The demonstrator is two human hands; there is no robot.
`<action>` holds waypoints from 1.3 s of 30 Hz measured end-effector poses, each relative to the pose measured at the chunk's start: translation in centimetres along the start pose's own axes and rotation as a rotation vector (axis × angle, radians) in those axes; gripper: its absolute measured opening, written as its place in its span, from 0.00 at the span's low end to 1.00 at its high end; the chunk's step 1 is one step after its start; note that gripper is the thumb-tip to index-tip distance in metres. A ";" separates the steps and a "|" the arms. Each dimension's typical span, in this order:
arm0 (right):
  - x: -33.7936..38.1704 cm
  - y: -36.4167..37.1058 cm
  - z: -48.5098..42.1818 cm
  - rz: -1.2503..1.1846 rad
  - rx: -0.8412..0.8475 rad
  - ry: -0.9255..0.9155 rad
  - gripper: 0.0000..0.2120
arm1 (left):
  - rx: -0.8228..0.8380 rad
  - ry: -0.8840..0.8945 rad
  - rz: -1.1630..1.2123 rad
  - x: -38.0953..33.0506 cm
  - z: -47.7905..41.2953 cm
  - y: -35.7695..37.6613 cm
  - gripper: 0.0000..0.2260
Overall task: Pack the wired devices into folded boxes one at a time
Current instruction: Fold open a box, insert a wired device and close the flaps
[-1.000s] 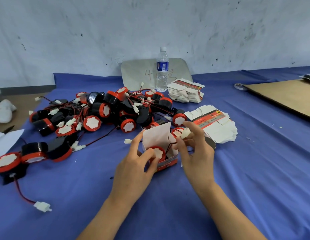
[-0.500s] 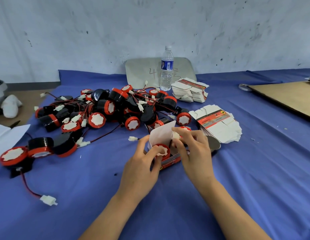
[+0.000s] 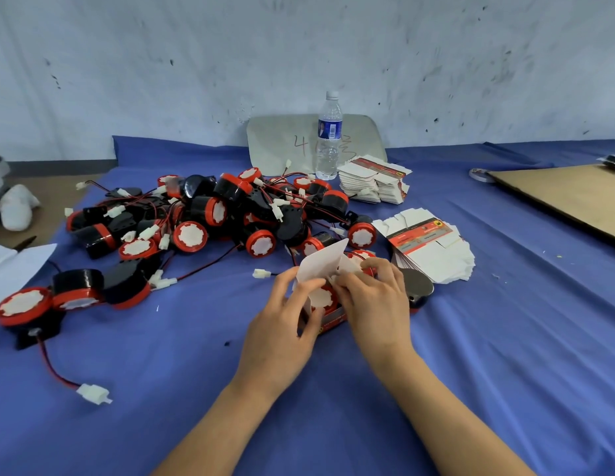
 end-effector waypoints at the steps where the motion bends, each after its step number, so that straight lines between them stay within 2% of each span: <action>1: 0.1 0.0 -0.1 -0.008 0.017 0.010 0.07 | 0.003 0.003 0.001 0.0 0.0 0.0 0.16; 6: 0.0 -0.7 -0.5 0.077 0.082 0.144 0.06 | 0.013 0.021 0.041 -0.2 0.1 0.1 0.17; 8: -0.4 0.0 -0.6 0.044 0.199 0.213 0.03 | 0.017 0.009 0.072 0.0 0.0 0.2 0.19; 10: -1.3 1.5 -0.6 0.013 0.377 0.279 0.07 | 0.016 -0.009 0.104 0.3 0.0 0.3 0.19; 14: -2.7 3.0 -0.6 -0.049 0.625 0.226 0.16 | -0.002 -0.030 0.132 0.4 0.1 0.3 0.22; 16: -2.8 2.9 -0.4 -0.114 0.578 0.220 0.14 | -0.012 -0.043 0.170 0.3 0.1 0.3 0.23; 18: -2.8 2.2 -0.2 -0.235 0.434 0.268 0.07 | -0.021 -0.054 0.223 0.2 0.0 0.2 0.22; 21: -2.6 1.6 -0.3 -0.381 0.350 0.318 0.19 | -0.019 -0.071 0.298 0.1 0.0 0.2 0.21; 24: -2.3 1.3 -0.6 -0.283 0.323 0.306 0.21 | -0.009 -0.085 0.336 0.1 -0.1 0.3 0.20; 27: -1.7 1.4 -0.5 -0.097 0.373 0.270 0.15 | -0.008 -0.083 0.336 -0.1 0.0 0.4 0.20; 29: -1.9 1.7 -0.4 -0.058 0.434 0.296 0.12 | -0.010 -0.082 0.328 -0.1 0.0 0.4 0.20; 35: -2.4 2.0 -0.7 0.024 0.564 0.335 0.10 | -0.004 -0.066 0.278 -0.3 0.1 0.5 0.21; 39: -2.8 2.5 -0.7 0.060 0.632 0.356 0.13 | -0.033 -0.096 0.278 0.0 0.1 0.5 0.21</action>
Point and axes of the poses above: each hand's wrist, its own z-axis away from the middle knuckle, its own y-axis out of the palm, x = y × z, the point moved 6 cm from there along -z, towards the middle knuckle, and after that the axes turned 1 degree about x, right-handed, at the moved point
